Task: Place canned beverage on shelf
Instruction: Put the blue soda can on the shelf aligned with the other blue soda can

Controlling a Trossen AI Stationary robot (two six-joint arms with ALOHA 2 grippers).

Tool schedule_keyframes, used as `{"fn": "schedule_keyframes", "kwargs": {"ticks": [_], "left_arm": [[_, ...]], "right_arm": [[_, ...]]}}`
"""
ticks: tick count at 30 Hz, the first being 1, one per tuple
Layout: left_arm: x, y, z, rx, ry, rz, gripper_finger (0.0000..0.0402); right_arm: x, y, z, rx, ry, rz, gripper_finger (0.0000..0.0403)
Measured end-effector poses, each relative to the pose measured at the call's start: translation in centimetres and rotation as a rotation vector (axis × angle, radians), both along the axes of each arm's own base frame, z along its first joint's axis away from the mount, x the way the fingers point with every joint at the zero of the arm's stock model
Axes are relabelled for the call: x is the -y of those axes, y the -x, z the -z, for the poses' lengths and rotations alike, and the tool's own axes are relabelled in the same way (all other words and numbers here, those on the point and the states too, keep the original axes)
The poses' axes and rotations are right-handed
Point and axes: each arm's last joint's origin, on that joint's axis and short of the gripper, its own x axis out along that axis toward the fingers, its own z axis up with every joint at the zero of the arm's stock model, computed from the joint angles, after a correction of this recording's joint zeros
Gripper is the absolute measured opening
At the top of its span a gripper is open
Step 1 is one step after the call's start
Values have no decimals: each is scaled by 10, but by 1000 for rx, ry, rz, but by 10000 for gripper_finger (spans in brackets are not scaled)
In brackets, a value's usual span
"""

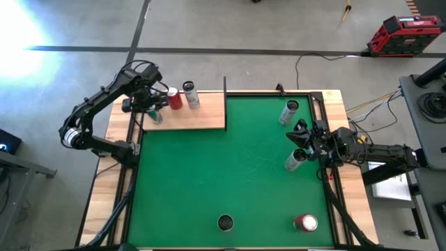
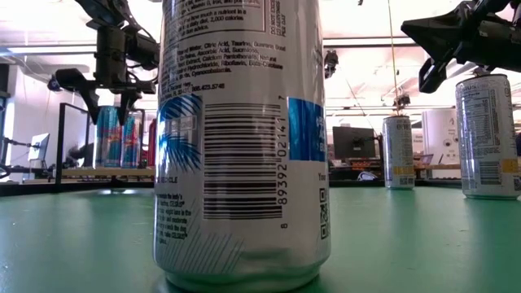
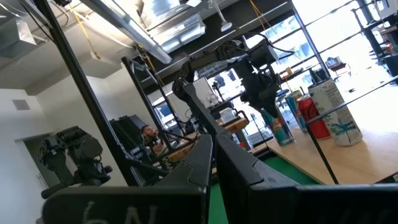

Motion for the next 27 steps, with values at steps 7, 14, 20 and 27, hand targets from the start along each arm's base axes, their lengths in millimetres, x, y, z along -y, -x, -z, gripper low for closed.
{"fn": "schedule_keyframes", "kwargs": {"ticks": [7,14,20,27], "left_arm": [[0,0,0,-2,2,-6,261],[1,1,-1,1,-1,-13,265],[2,1,-1,6,9,-24,276],[4,1,-1,32,44,-37,358]], "right_arm": [[0,0,0,-1,0,0,13],[0,0,0,0,0,0,13],[0,0,0,0,0,0,13],[0,0,0,0,0,0,13]]}}
